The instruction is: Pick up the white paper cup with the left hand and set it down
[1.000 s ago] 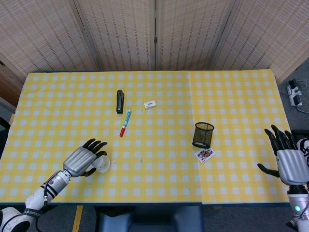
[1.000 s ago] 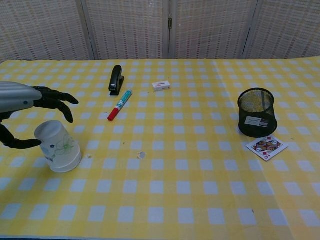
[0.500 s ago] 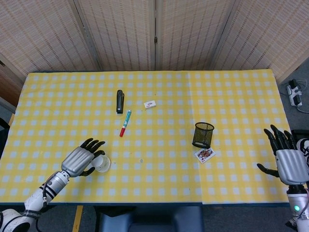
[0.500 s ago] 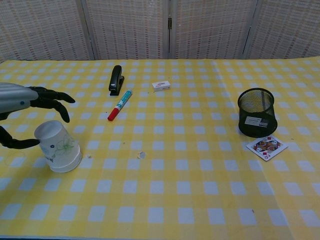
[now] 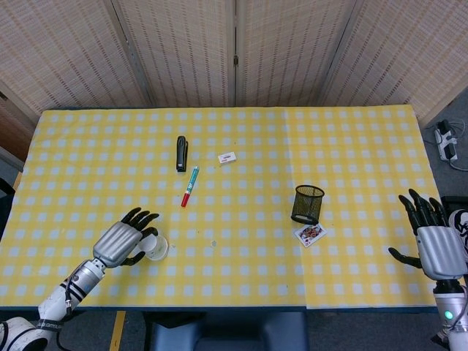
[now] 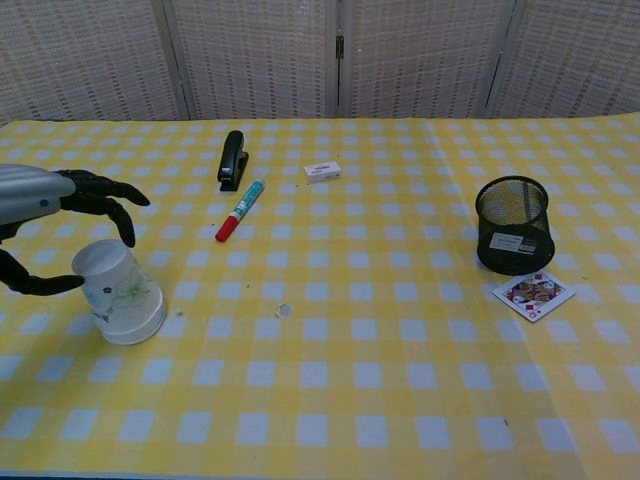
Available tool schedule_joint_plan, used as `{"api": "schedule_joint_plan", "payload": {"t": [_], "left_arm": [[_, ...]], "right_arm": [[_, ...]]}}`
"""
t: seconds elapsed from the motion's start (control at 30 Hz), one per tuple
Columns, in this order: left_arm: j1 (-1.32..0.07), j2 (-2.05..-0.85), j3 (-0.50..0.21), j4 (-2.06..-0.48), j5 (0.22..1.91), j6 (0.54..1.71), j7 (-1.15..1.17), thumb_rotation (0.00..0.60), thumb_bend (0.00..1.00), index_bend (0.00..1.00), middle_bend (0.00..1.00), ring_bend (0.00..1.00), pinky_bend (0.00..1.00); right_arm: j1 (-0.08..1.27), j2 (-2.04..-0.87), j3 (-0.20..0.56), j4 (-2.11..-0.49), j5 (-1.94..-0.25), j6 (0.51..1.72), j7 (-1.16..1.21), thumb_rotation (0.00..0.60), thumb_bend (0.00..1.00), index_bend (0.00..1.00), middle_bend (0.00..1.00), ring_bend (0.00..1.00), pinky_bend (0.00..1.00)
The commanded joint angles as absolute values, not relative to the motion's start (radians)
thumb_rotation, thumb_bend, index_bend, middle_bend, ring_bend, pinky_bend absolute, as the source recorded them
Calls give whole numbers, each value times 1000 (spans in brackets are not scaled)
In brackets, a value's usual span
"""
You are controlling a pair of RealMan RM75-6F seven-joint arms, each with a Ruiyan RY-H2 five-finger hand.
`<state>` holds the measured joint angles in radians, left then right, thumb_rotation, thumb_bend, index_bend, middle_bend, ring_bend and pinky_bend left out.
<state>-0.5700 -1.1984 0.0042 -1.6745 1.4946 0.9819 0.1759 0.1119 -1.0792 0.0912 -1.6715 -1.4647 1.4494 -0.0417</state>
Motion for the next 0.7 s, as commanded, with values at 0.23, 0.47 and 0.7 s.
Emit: {"api": "schedule_joint_plan", "payload": {"t": [0.23,0.47,0.7], "left_arm": [[-567,-1180,2,-1686,1514,1009,161,600,412,405,152,121,31],[-556,-1136,-7,-1736,1520,1047,167,600,413,404,159,124,32],[-548,-1152,-7,-1716,1519,1063,266,600,467,403,176,146,47]], "right_arm": [[113,-1078,92,-1676,-1465,1450,-45,600,58,0,0,82,0],[111,-1077,92,-1676,-1467,1454,-44,600,59,0,0,83,0],[113,-1080,91,-1671,-1468,1451,-40,600,59,0,0,83,0]]}}
